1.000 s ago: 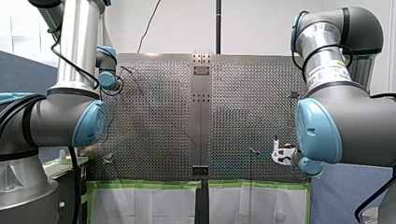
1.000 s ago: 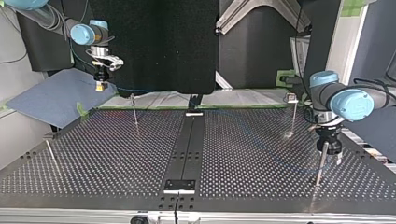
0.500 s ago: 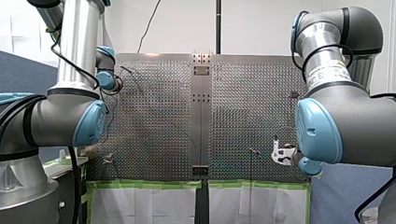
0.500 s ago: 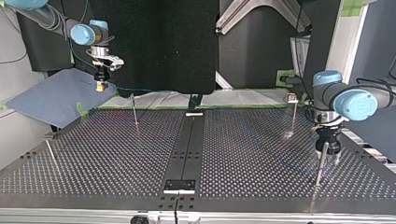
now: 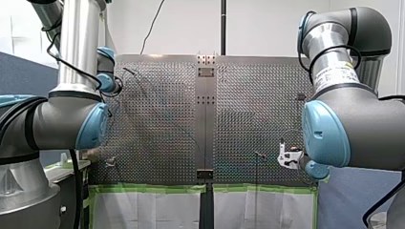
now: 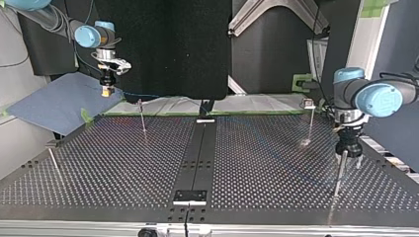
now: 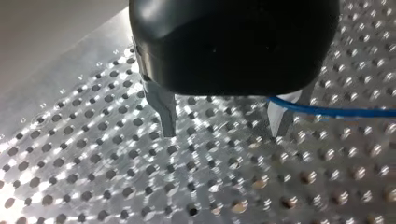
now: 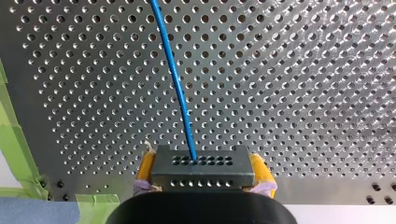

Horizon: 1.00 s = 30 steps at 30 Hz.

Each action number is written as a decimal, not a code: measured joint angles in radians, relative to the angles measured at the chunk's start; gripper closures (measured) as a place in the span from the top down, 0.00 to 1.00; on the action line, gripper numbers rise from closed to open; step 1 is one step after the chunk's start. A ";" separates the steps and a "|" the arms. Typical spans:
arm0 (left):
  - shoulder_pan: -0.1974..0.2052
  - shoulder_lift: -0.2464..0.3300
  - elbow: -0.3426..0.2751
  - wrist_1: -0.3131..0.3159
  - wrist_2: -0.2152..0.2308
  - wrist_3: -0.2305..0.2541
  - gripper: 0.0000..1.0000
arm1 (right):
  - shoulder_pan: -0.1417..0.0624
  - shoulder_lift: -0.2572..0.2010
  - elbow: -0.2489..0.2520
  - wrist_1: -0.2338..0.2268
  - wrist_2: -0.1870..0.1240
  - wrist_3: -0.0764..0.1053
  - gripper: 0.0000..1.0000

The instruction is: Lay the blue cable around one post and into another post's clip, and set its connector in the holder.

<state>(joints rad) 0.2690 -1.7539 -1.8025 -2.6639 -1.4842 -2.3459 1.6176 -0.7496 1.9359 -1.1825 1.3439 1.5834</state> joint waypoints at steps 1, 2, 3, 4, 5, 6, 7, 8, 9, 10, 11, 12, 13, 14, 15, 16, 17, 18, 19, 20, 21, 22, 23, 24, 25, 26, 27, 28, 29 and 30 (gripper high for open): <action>0.000 0.002 -0.008 0.010 0.010 -0.011 0.98 | 0.000 0.000 0.000 0.000 0.000 0.000 0.00; 0.000 0.003 -0.013 0.018 0.016 -0.018 0.98 | 0.000 0.000 0.000 0.001 0.000 0.000 0.00; 0.000 0.003 -0.016 0.026 0.021 -0.026 0.98 | 0.001 0.000 0.000 0.001 0.000 0.000 0.00; 0.000 0.004 -0.019 0.036 0.025 -0.036 0.98 | 0.001 0.000 0.000 0.001 0.000 0.000 0.00; 0.000 0.004 -0.020 0.043 0.028 -0.044 0.98 | 0.001 0.000 0.000 0.001 0.000 0.000 0.00; 0.000 0.004 -0.021 0.050 0.029 -0.051 0.98 | 0.001 0.000 0.000 0.001 0.000 0.000 0.00; -0.001 0.004 -0.022 0.060 0.030 -0.060 0.98 | 0.001 0.000 0.000 0.002 0.000 0.000 0.00; -0.001 0.005 -0.022 0.066 0.030 -0.066 0.98 | 0.001 0.000 0.000 0.002 0.000 0.000 0.00; 0.000 0.005 -0.022 0.072 0.030 -0.073 0.98 | 0.001 0.000 0.000 0.002 0.000 0.000 0.00; 0.000 0.006 -0.022 0.081 0.028 -0.081 0.98 | 0.001 0.000 0.000 0.002 0.000 0.000 0.00; 0.001 0.006 -0.022 0.087 0.027 -0.089 0.98 | 0.001 0.000 0.000 0.002 0.000 0.000 0.00; 0.001 0.006 -0.022 0.092 0.025 -0.096 0.98 | 0.001 0.000 0.000 0.002 0.000 0.000 0.00; 0.002 0.007 -0.022 0.096 0.023 -0.105 0.98 | 0.001 0.000 0.000 0.002 0.000 0.000 0.00; 0.003 0.007 -0.022 0.099 0.022 -0.112 0.98 | 0.001 0.000 0.000 0.002 0.000 0.000 0.00; 0.003 0.007 -0.022 0.100 0.021 -0.117 0.98 | 0.001 0.000 0.000 0.002 0.000 0.000 0.00; 0.003 0.007 -0.023 0.101 0.020 -0.121 0.98 | 0.001 0.000 0.000 0.002 0.000 0.000 0.00; 0.003 0.007 -0.023 0.101 0.019 -0.122 0.98 | 0.001 0.000 0.000 0.002 0.000 0.000 0.00; 0.003 0.007 -0.023 0.100 0.019 -0.122 0.98 | 0.001 0.000 0.000 0.002 0.000 0.000 0.00; 0.003 0.007 -0.023 0.099 0.019 -0.122 0.98 | 0.001 0.000 0.000 0.002 0.000 0.000 0.00; 0.003 0.008 -0.023 0.097 0.019 -0.121 0.98 | 0.001 0.000 0.000 0.002 0.000 0.000 0.00; 0.002 0.008 -0.023 0.095 0.019 -0.120 0.98 | 0.001 0.000 0.000 0.002 0.000 0.000 0.00; 0.001 0.010 -0.023 0.093 0.019 -0.118 0.98 | 0.001 0.000 0.000 0.002 0.000 0.000 0.00; 0.001 0.011 -0.023 0.090 0.019 -0.116 0.98 | 0.001 0.000 0.000 0.002 0.000 0.000 0.00; 0.001 0.014 -0.025 0.088 0.019 -0.115 0.98 | 0.001 0.000 0.000 0.002 0.000 0.000 0.00; 0.002 0.020 -0.029 0.086 0.019 -0.113 0.98 | 0.001 0.000 0.000 0.002 0.000 0.000 0.00; 0.002 0.026 -0.032 0.085 0.019 -0.112 0.98 | 0.001 0.000 0.000 0.002 0.000 0.000 0.00; 0.003 0.033 -0.036 0.084 0.020 -0.111 0.98 | 0.001 0.000 0.000 0.002 0.000 0.000 0.00; 0.003 0.043 -0.041 0.083 0.022 -0.109 0.98 | 0.001 0.000 0.000 0.001 0.000 0.000 0.00; 0.003 0.051 -0.044 0.083 0.025 -0.107 0.98 | 0.001 0.000 0.000 0.001 0.000 0.000 0.00; 0.003 0.059 -0.047 0.083 0.028 -0.106 0.98 | 0.001 0.000 0.000 0.001 0.000 0.000 0.00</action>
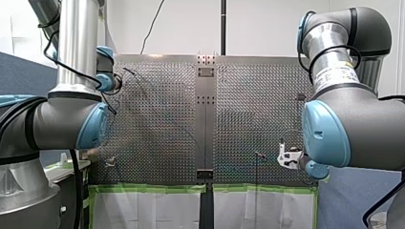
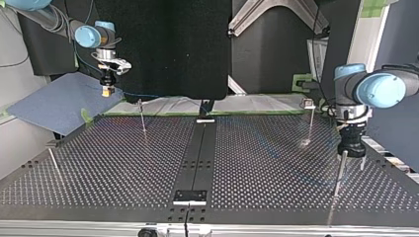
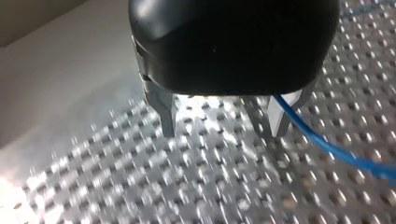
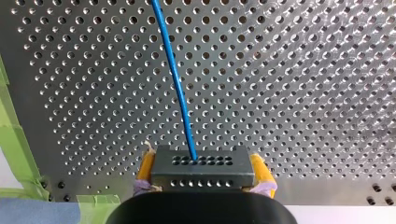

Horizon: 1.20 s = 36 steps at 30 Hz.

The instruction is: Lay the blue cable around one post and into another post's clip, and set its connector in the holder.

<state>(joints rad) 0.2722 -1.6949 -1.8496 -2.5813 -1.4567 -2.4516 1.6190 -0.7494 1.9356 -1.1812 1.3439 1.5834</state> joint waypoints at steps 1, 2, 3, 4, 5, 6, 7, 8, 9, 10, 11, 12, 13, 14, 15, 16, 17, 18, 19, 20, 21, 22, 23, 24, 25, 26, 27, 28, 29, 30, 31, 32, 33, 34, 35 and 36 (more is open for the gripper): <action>0.001 0.009 -0.004 -0.001 0.004 0.001 0.98 | 0.000 0.000 0.000 0.000 0.000 0.000 0.00; 0.003 0.016 -0.008 -0.003 0.007 0.002 0.98 | 0.000 0.000 0.000 0.000 0.000 0.000 0.00; 0.005 0.024 -0.013 -0.005 0.011 0.002 0.98 | 0.000 0.000 0.000 0.000 0.000 0.000 0.00; 0.009 0.034 -0.021 -0.006 0.017 0.003 0.98 | 0.000 0.000 0.000 0.000 0.000 0.000 0.00; 0.011 0.042 -0.027 -0.008 0.022 0.003 0.98 | 0.000 0.000 0.000 0.000 0.000 0.000 0.00; 0.013 0.050 -0.033 -0.009 0.029 0.003 0.98 | 0.000 0.000 0.000 0.000 0.000 0.000 0.00; 0.015 0.062 -0.039 -0.012 0.038 0.004 0.98 | 0.000 0.000 0.000 0.000 0.000 0.000 0.00; 0.017 0.071 -0.044 -0.015 0.046 0.005 0.98 | 0.000 0.000 0.000 0.000 0.000 0.000 0.00; 0.018 0.080 -0.049 -0.018 0.054 0.005 0.98 | 0.000 0.000 0.000 0.000 0.000 0.000 0.00; 0.020 0.091 -0.056 -0.021 0.065 0.006 0.98 | 0.000 0.000 0.000 0.000 0.000 0.000 0.00; 0.021 0.099 -0.061 -0.023 0.073 0.007 0.98 | 0.000 0.000 0.000 0.000 0.000 0.000 0.00; 0.023 0.107 -0.068 -0.024 0.080 0.007 0.98 | 0.000 0.000 0.000 0.000 0.000 0.000 0.00; 0.026 0.117 -0.077 -0.023 0.089 0.006 0.98 | 0.000 0.000 0.000 0.001 0.000 0.000 0.00; 0.028 0.125 -0.084 -0.023 0.094 0.005 0.98 | 0.000 0.000 0.000 0.001 0.000 0.000 0.00; 0.030 0.132 -0.091 -0.024 0.098 0.004 0.98 | 0.000 0.000 0.000 0.001 0.000 0.000 0.00; 0.034 0.142 -0.100 -0.025 0.102 0.005 0.98 | 0.000 0.000 0.000 0.001 0.000 0.000 0.00; 0.036 0.149 -0.107 -0.027 0.104 0.006 0.98 | 0.000 0.000 0.000 0.001 0.000 0.000 0.00; 0.039 0.157 -0.113 -0.030 0.106 0.008 0.98 | 0.000 0.000 0.000 0.001 0.000 0.000 0.00; 0.042 0.167 -0.120 -0.035 0.107 0.013 0.98 | 0.000 0.000 0.000 0.001 0.000 0.000 0.00; 0.045 0.175 -0.125 -0.041 0.107 0.018 0.98 | 0.000 0.000 0.000 0.001 0.000 0.000 0.00; 0.048 0.183 -0.129 -0.047 0.108 0.024 0.98 | 0.000 0.000 0.000 0.001 0.000 0.000 0.00; 0.052 0.194 -0.134 -0.057 0.107 0.033 0.98 | 0.000 0.000 0.000 0.001 0.000 0.000 0.00; 0.055 0.202 -0.136 -0.064 0.107 0.041 0.98 | 0.000 0.000 0.000 0.001 0.000 0.000 0.00; 0.060 0.210 -0.138 -0.071 0.106 0.048 0.98 | 0.000 0.000 0.000 0.001 0.000 0.000 0.00; 0.067 0.221 -0.139 -0.081 0.104 0.058 0.98 | 0.000 0.000 0.000 0.001 0.000 0.000 0.00; 0.074 0.229 -0.140 -0.089 0.103 0.066 0.98 | 0.000 0.000 0.000 0.001 0.000 0.000 0.00; 0.080 0.237 -0.140 -0.097 0.102 0.074 0.98 | 0.000 0.000 0.000 0.001 0.000 0.000 0.00; 0.090 0.248 -0.139 -0.107 0.101 0.084 0.98 | 0.000 0.000 0.000 0.001 0.000 0.001 0.00; 0.097 0.256 -0.137 -0.115 0.101 0.092 0.98 | 0.000 0.000 -0.001 0.001 0.000 0.001 0.00; 0.105 0.264 -0.133 -0.124 0.101 0.100 0.98 | 0.000 0.000 -0.001 0.001 0.000 0.001 0.00; 0.115 0.274 -0.127 -0.134 0.100 0.111 0.98 | 0.000 0.000 -0.002 0.001 0.000 0.001 0.00; 0.123 0.282 -0.122 -0.141 0.100 0.118 0.98 | -0.001 0.000 -0.002 0.001 -0.001 0.001 0.00; 0.130 0.289 -0.116 -0.148 0.099 0.125 0.98 | -0.001 0.000 -0.003 0.001 -0.001 0.001 0.00; 0.139 0.298 -0.108 -0.157 0.098 0.134 0.98 | -0.001 0.000 -0.003 0.001 -0.001 0.001 0.00; 0.146 0.305 -0.101 -0.165 0.097 0.142 0.98 | 0.000 0.000 -0.003 0.001 -0.001 0.001 0.00; 0.154 0.313 -0.093 -0.172 0.096 0.150 0.98 | 0.000 0.000 -0.003 0.001 -0.001 0.002 0.00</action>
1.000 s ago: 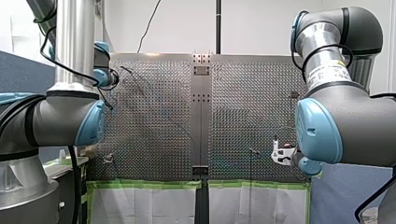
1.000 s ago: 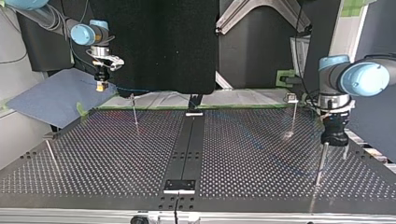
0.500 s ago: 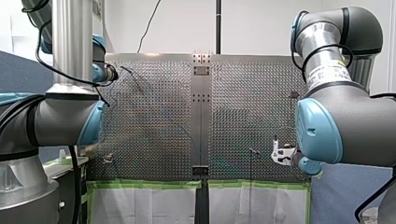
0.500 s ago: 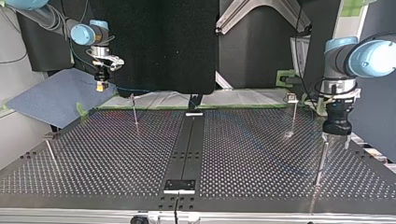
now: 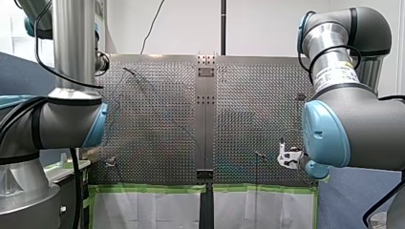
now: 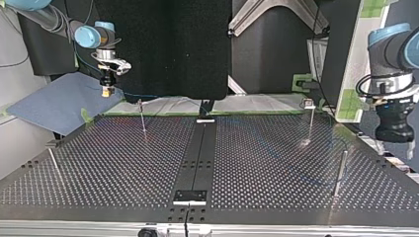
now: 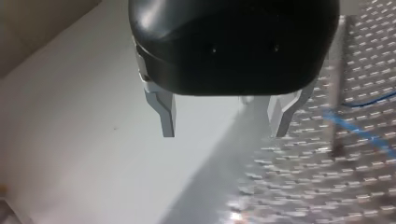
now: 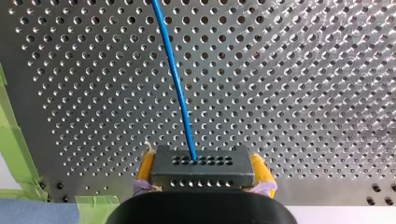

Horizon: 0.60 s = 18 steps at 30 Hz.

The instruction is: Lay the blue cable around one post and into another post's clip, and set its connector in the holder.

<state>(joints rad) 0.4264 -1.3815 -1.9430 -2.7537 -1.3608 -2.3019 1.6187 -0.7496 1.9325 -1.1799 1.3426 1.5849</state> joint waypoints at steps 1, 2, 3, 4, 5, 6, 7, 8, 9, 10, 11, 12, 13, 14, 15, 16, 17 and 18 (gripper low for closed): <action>0.008 0.010 0.010 -0.011 -0.003 0.010 0.98 | 0.000 0.000 0.000 0.000 0.000 0.000 0.00; 0.012 0.018 0.018 -0.019 -0.008 0.019 0.98 | 0.000 0.000 -0.001 0.000 0.000 0.000 0.00; 0.014 0.027 0.026 -0.027 -0.013 0.027 0.98 | 0.000 0.000 -0.001 0.000 0.000 0.001 0.00; 0.014 0.038 0.037 -0.039 -0.022 0.038 0.98 | 0.000 0.000 -0.001 0.000 0.000 0.001 0.00; 0.013 0.046 0.046 -0.047 -0.029 0.047 0.98 | 0.000 0.000 -0.001 0.000 0.000 0.001 0.00; 0.012 0.053 0.054 -0.055 -0.037 0.055 0.98 | 0.000 0.000 -0.001 0.000 0.000 0.001 0.00; 0.008 0.060 0.065 -0.066 -0.047 0.066 0.98 | 0.000 0.000 -0.002 0.000 0.000 0.001 0.00; 0.005 0.063 0.072 -0.074 -0.054 0.073 0.98 | 0.000 0.000 -0.002 -0.001 0.000 0.001 0.00; 0.002 0.065 0.080 -0.081 -0.061 0.081 0.98 | 0.000 0.000 -0.002 -0.001 0.000 0.001 0.00; -0.003 0.064 0.090 -0.091 -0.071 0.091 0.98 | 0.000 0.000 -0.002 -0.002 0.000 0.002 0.00; -0.006 0.062 0.097 -0.098 -0.078 0.098 0.98 | 0.000 0.000 -0.003 -0.002 0.000 0.002 0.00; -0.011 0.059 0.104 -0.106 -0.085 0.105 0.98 | 0.000 0.000 -0.003 -0.002 0.000 0.002 0.00; -0.019 0.054 0.115 -0.116 -0.096 0.116 0.98 | 0.000 0.000 -0.003 -0.003 0.000 0.002 0.00; -0.026 0.048 0.123 -0.124 -0.104 0.124 0.98 | 0.000 0.000 -0.003 -0.003 0.000 0.003 0.00; -0.034 0.042 0.131 -0.133 -0.112 0.132 0.98 | 0.000 0.000 -0.003 -0.004 0.000 0.003 0.00; -0.044 0.034 0.143 -0.144 -0.124 0.144 0.98 | 0.000 0.000 -0.003 -0.004 0.000 0.003 0.00; -0.053 0.030 0.152 -0.153 -0.133 0.153 0.98 | 0.000 0.000 -0.003 -0.004 0.000 0.003 0.00; -0.062 0.028 0.161 -0.162 -0.142 0.162 0.98 | 0.000 0.000 -0.003 -0.004 0.000 0.003 0.00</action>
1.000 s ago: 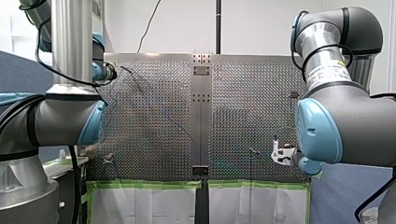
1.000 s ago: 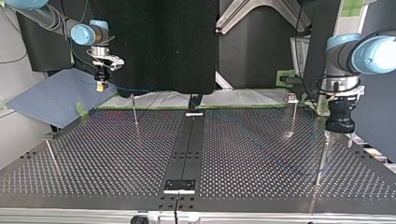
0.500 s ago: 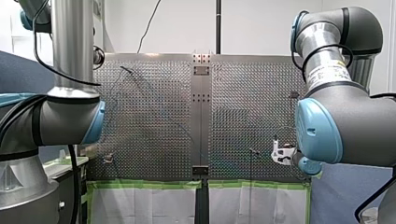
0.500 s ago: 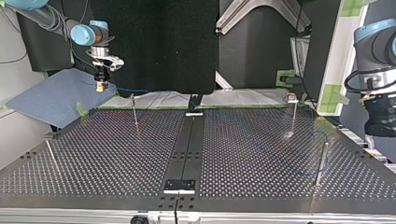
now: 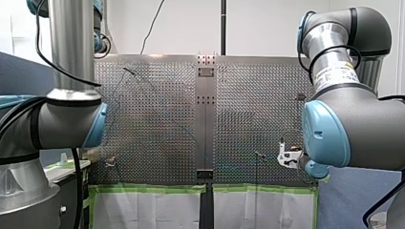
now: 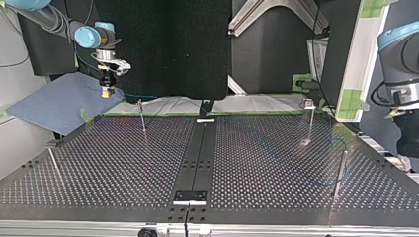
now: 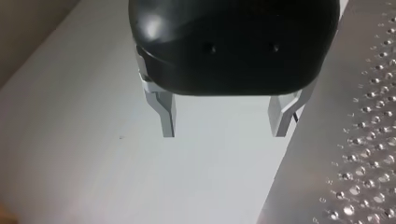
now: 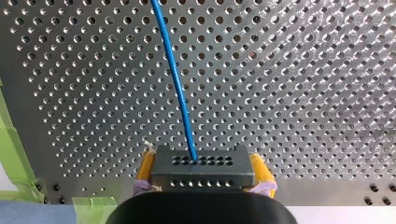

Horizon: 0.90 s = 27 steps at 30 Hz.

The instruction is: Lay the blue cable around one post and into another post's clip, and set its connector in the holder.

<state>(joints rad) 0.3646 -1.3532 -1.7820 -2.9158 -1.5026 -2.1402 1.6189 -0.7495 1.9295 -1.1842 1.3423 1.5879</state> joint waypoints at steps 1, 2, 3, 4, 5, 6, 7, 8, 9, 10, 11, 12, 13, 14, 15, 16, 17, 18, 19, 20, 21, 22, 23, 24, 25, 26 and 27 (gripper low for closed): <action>-0.011 -0.002 0.011 -0.012 -0.012 0.012 0.98 | 0.000 0.000 0.000 0.000 0.000 0.000 0.00; -0.019 -0.003 0.020 -0.020 -0.020 0.020 0.98 | 0.000 0.000 0.000 0.000 0.000 0.000 0.00; -0.027 -0.004 0.028 -0.027 -0.028 0.028 0.98 | 0.000 0.000 0.000 0.000 0.000 0.000 0.00; -0.037 -0.005 0.037 -0.037 -0.037 0.037 0.98 | 0.000 0.000 0.000 0.000 0.000 0.000 0.00; -0.044 -0.005 0.044 -0.044 -0.044 0.044 0.98 | 0.000 0.000 0.000 0.000 0.000 0.000 0.00; -0.051 -0.005 0.051 -0.051 -0.051 0.051 0.98 | 0.000 0.000 0.000 0.000 0.000 0.000 0.00; -0.060 -0.005 0.061 -0.060 -0.061 0.061 0.98 | 0.000 0.000 0.000 0.000 0.000 0.001 0.00; -0.067 -0.005 0.068 -0.068 -0.068 0.068 0.98 | 0.000 0.000 0.000 0.000 0.000 0.001 0.00; -0.074 -0.005 0.074 -0.074 -0.074 0.074 0.98 | 0.000 0.000 0.000 0.001 0.000 0.001 0.00; -0.083 -0.005 0.083 -0.083 -0.083 0.083 0.98 | 0.000 0.000 0.000 0.001 0.000 0.001 0.00; -0.090 -0.005 0.091 -0.090 -0.091 0.091 0.98 | 0.000 0.000 0.000 0.001 0.000 0.001 0.00; -0.098 -0.006 0.098 -0.099 -0.099 0.099 0.98 | 0.000 0.000 0.000 0.002 0.000 0.001 0.00; -0.110 -0.005 0.107 -0.110 -0.110 0.111 0.98 | 0.000 0.000 0.000 0.002 0.000 0.002 0.00; -0.119 -0.005 0.112 -0.119 -0.120 0.120 0.98 | 0.000 0.000 0.000 0.002 0.000 0.002 0.00; -0.129 -0.006 0.116 -0.130 -0.129 0.129 0.98 | 0.000 0.000 0.000 0.002 0.000 0.002 0.00; -0.142 -0.006 0.118 -0.143 -0.143 0.143 0.98 | 0.000 0.000 0.000 0.002 0.000 0.002 0.00; -0.152 -0.006 0.119 -0.152 -0.153 0.153 0.98 | 0.000 0.000 0.000 0.002 0.000 0.003 0.00; -0.162 -0.007 0.118 -0.163 -0.162 0.162 0.98 | 0.000 0.000 0.000 0.002 0.000 0.003 0.00; -0.174 -0.008 0.115 -0.174 -0.174 0.175 0.98 | 0.000 0.000 0.000 0.002 0.000 0.003 0.00; -0.183 -0.009 0.112 -0.183 -0.184 0.183 0.98 | 0.000 0.000 0.000 0.003 0.000 0.003 0.00; -0.192 -0.011 0.109 -0.193 -0.192 0.192 0.98 | 0.000 0.000 0.000 0.003 0.000 0.003 0.00; -0.204 -0.015 0.103 -0.204 -0.205 0.205 0.98 | 0.000 0.000 0.000 0.003 0.000 0.003 0.00; -0.213 -0.018 0.100 -0.213 -0.213 0.213 0.98 | 0.000 0.000 0.000 0.003 0.000 0.003 0.00; -0.221 -0.022 0.097 -0.222 -0.222 0.222 0.98 | 0.000 0.000 0.000 0.003 0.000 0.003 0.00; -0.232 -0.027 0.094 -0.232 -0.232 0.232 0.98 | -0.001 0.000 0.000 0.003 0.000 0.003 0.00; -0.239 -0.031 0.093 -0.239 -0.240 0.240 0.98 | 0.000 0.000 0.000 0.002 0.000 0.003 0.00; -0.246 -0.035 0.092 -0.246 -0.247 0.247 0.98 | 0.000 0.000 0.000 0.002 0.000 0.003 0.00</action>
<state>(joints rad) 0.1184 -1.3880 -1.6903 -3.1622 -1.7492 -1.8936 1.6185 -0.7495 1.9293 -1.1821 1.3424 1.5910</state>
